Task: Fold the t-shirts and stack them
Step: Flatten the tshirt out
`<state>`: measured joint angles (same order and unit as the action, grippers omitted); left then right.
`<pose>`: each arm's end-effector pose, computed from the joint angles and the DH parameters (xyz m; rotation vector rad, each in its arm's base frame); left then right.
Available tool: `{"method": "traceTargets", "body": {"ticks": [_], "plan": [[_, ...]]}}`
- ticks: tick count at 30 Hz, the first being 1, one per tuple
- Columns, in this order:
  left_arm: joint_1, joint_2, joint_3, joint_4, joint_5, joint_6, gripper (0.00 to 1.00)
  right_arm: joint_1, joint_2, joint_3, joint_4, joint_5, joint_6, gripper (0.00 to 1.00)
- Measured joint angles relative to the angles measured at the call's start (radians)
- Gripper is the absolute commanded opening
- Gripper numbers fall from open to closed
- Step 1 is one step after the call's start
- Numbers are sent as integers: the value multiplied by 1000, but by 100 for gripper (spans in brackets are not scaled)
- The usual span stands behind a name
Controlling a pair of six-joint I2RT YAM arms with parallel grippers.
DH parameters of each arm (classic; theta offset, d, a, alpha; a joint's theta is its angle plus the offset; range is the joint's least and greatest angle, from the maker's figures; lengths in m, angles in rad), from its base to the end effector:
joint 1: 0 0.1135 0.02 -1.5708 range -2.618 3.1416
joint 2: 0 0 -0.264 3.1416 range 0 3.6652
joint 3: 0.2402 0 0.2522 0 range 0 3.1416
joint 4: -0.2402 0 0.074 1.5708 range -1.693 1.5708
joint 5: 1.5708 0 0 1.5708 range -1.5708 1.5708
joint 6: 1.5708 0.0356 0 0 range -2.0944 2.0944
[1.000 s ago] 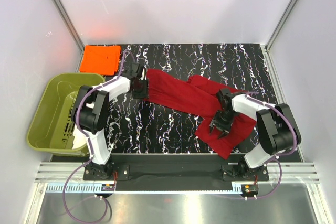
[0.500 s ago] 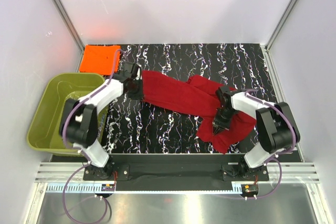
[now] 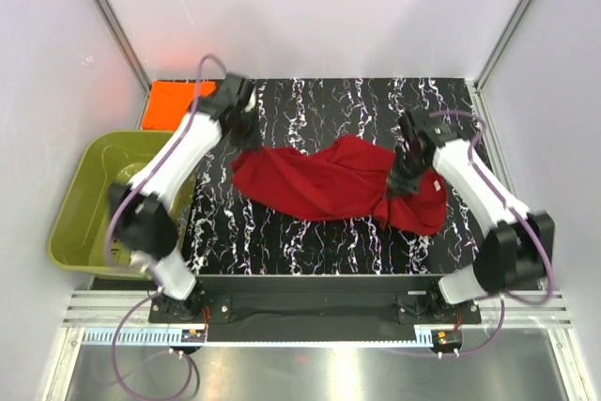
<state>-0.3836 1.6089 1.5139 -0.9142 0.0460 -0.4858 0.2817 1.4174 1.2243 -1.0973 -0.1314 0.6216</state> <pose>0.3128 -0.1280 0.3211 -0.1167 2.6237 -0.3738 0.2502 0.0773 0.2812 0.4681 2.8882 0.3534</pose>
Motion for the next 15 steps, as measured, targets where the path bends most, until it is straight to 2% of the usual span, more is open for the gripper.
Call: {"method": "traceTargets", "body": {"ticks": [1, 2, 4, 5, 7, 10, 15], "plan": [[7, 79, 80, -16, -15, 11, 2, -4, 47, 35, 4, 8, -11, 0], [16, 159, 154, -14, -35, 21, 13, -6, 85, 62, 1, 10, -21, 0], [34, 286, 254, -8, -73, 50, 53, -11, 171, 108, 8, 18, -45, 0], [46, 335, 278, -2, -94, 65, 79, -12, 205, 120, 9, 19, -54, 0], [66, 380, 277, -19, -137, 80, 83, -13, 257, 127, 12, 19, -70, 0], [87, 332, 182, -19, -172, 97, 81, -13, 292, 126, 13, 19, -84, 0], [91, 66, -95, 19, -167, 102, 54, -13, 287, 99, 29, 16, -94, 2]]}}
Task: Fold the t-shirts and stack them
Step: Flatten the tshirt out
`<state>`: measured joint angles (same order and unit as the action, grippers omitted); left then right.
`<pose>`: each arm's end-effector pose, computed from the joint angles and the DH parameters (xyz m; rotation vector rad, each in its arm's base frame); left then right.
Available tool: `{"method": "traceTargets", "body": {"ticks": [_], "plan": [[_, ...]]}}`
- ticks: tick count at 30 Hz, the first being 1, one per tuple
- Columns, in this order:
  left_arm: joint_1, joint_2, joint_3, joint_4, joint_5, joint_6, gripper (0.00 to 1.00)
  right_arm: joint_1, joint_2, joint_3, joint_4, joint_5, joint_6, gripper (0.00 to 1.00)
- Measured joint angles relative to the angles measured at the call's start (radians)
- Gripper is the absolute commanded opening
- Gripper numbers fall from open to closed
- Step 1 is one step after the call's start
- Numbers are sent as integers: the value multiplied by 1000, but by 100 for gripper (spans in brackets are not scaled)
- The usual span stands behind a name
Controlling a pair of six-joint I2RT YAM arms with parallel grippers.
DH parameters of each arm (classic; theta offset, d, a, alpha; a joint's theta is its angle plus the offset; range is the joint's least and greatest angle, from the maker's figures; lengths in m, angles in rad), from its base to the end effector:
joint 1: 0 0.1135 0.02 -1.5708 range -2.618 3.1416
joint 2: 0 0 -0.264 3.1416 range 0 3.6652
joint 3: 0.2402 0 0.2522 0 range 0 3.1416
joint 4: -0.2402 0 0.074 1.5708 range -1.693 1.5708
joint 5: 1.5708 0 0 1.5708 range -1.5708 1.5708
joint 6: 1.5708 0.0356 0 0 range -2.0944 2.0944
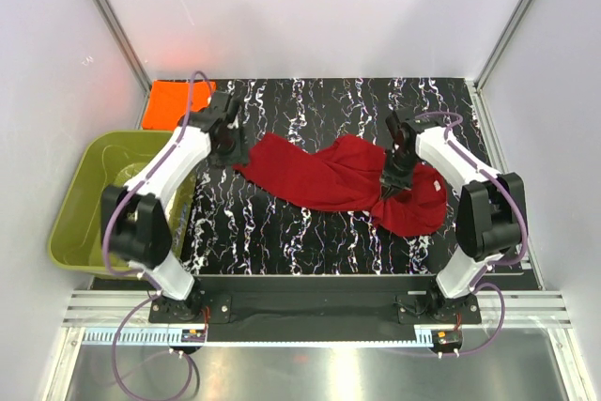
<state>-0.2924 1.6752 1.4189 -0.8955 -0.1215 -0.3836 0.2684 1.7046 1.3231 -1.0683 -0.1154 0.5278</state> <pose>0.3308 -0.0951 0.2721 -0.1583 2.7023 -0.0355 0.3056 0.0883 0.2311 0.3859 3.0415 0.2352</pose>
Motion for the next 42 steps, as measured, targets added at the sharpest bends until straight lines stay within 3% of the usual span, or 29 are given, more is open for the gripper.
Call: {"method": "traceTargets", "body": {"ticks": [3, 5, 10, 15, 33, 37, 42], "plan": [[11, -64, -75, 29, 36, -3, 40, 0, -17, -42, 5, -10, -1, 2], [28, -37, -88, 66, 56, -2, 37, 0, -29, -67, 6, -17, -2, 2], [73, 111, -88, 174, 94, -2, 45, 0, -73, -111, 5, -36, -5, 2], [104, 196, -76, 223, 128, -2, 45, 0, -101, -135, 10, -50, -5, 1], [115, 256, -77, 320, 184, -17, 32, 0, -101, -166, 35, -86, -5, 0], [115, 265, -77, 318, 183, -16, 41, 0, -101, -167, 41, -88, -4, 0], [115, 265, -77, 314, 179, -16, 41, 0, -101, -175, 51, -89, -3, 0]]}}
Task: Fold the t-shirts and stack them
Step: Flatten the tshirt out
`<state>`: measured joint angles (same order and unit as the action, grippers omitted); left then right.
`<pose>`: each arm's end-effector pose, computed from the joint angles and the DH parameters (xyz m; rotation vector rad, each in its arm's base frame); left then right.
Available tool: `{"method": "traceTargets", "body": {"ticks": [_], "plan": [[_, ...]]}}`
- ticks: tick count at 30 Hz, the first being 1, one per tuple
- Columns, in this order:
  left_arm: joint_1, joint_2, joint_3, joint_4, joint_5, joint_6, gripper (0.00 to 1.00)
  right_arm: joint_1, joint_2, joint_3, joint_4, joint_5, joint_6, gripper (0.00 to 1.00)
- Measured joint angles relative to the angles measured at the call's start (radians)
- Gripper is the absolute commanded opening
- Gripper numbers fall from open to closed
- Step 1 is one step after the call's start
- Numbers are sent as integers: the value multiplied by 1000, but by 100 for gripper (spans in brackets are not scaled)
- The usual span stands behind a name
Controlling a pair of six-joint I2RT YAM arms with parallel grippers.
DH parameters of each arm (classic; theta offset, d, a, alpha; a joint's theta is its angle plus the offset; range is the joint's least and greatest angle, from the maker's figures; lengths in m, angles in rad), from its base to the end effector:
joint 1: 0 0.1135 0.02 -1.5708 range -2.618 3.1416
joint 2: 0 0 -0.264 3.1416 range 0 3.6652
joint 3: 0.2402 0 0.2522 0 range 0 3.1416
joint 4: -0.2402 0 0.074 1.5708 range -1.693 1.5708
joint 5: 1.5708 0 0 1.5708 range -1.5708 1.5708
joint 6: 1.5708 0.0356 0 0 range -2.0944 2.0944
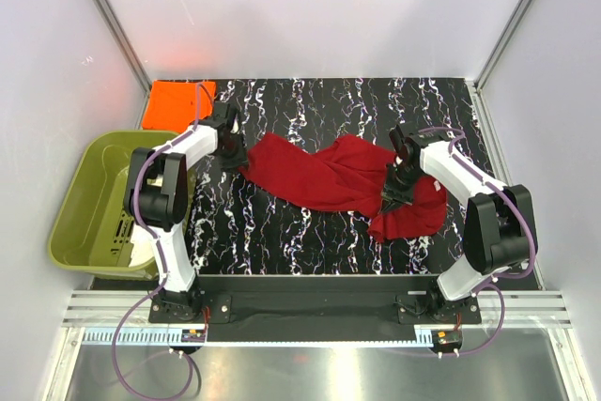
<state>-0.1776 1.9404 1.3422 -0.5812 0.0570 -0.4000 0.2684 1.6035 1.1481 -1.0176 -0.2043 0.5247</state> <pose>0.3868 -0.0715 0.1700 -0.2921 2.7578 -0.2324 0.2735 0.0827 0.2152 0.3821 3.0871 0.3529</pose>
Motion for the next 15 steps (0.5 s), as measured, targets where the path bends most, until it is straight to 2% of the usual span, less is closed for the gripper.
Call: {"method": "traceTargets", "body": {"ticks": [4, 7, 8, 10, 15], "plan": [[0, 1, 0, 0, 0, 0, 36, 0, 0, -1, 3, 0, 4, 0], [0, 4, 0, 1, 0, 3, 27, 0, 0, -1, 3, 0, 6, 0], [0, 6, 0, 1, 0, 3, 21, 0, 0, -2, 3, 0, 6, 0], [0, 8, 0, 1, -1, 3, 2, 0, 0, -3, 3, 0, 6, 0], [0, 1, 8, -8, -15, 8, 0, 0, 0, -4, -2, 4, 6, 0]]}}
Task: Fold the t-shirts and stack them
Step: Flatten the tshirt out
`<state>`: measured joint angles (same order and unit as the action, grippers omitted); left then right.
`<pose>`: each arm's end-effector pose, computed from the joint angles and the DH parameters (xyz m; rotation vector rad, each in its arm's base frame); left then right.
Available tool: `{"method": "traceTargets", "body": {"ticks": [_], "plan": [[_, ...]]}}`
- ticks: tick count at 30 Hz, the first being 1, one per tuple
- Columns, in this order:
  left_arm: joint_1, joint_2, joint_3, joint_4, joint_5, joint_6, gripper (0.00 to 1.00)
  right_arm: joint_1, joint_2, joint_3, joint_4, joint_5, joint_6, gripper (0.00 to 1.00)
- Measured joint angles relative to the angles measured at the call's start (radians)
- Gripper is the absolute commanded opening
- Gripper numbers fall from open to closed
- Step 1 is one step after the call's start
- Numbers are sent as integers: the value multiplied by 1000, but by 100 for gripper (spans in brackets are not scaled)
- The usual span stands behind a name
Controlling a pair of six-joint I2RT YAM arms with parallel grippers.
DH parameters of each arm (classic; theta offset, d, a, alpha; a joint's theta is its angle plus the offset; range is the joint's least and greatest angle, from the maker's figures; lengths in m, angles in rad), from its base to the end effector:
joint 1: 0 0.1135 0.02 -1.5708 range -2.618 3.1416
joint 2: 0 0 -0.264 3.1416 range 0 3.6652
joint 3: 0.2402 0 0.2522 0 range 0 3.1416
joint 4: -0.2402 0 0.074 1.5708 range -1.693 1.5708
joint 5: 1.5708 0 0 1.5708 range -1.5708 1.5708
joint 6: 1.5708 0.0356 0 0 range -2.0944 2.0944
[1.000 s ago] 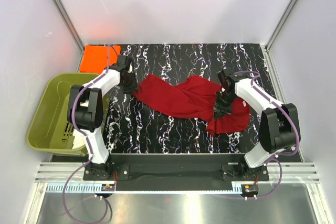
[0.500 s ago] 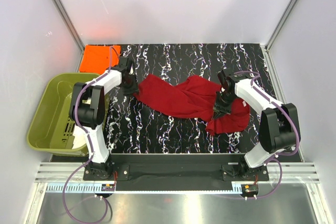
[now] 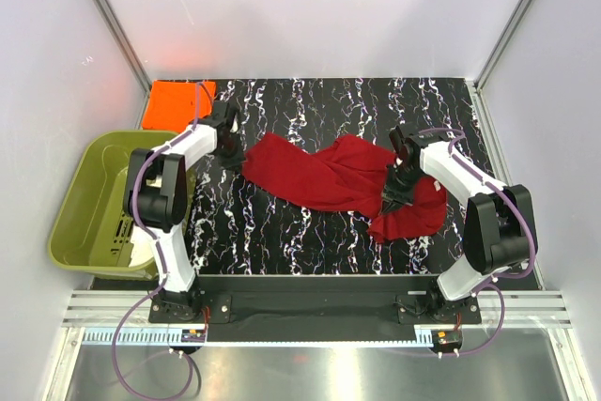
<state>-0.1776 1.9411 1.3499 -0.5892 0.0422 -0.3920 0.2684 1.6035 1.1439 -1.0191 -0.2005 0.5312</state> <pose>0.3876 -0.0711 0.1716 -0.2850 2.7564 -0.2101 0.2727 0.0824 0.2140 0.3940 3.0910 0.3446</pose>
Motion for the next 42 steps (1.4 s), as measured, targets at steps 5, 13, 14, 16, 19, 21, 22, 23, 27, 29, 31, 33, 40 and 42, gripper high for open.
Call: {"method": "traceTargets", "body": {"ticks": [5, 13, 14, 16, 19, 21, 22, 23, 27, 29, 31, 33, 40, 42], "plan": [[0, -97, -13, -50, -27, 0, 0, 0, -3, -6, -21, 24, -8, 0], [-66, -455, -73, -145, -101, -26, 0, 54, -31, 6, -69, 47, -30, 0], [-79, -496, -91, -156, -101, -36, 0, 85, -30, 12, -69, 43, -29, 0], [-91, -557, -132, -170, -101, -53, 0, 174, -21, 24, -66, 23, -21, 6], [-89, -590, -209, -186, -107, -62, 0, 299, 7, 15, -21, -58, -1, 39], [-87, -584, -244, -198, -110, -62, 0, 336, 13, -19, 4, -100, 13, 52], [-87, -581, -256, -206, -111, -62, 0, 339, 11, -32, -3, -99, 16, 54], [-87, -579, -263, -210, -111, -62, 0, 336, 7, -40, -11, -90, 18, 54], [-94, -579, -264, -210, -111, -61, 0, 327, -44, -62, -37, -46, 41, 42], [-102, -579, -264, -209, -110, -61, 0, 325, -82, -99, -35, -31, 70, 36], [-113, -579, -264, -209, -109, -61, 0, 319, -108, -148, -36, -19, 103, 28], [-122, -579, -264, -209, -108, -60, 0, 302, -108, -192, -23, -5, 137, 25], [-140, -601, -264, -221, -102, -54, 0, 158, 53, -184, 24, 90, 176, 41], [-143, -640, -280, -218, -97, -54, 0, 130, 115, -123, 29, 139, 164, 43]]}}
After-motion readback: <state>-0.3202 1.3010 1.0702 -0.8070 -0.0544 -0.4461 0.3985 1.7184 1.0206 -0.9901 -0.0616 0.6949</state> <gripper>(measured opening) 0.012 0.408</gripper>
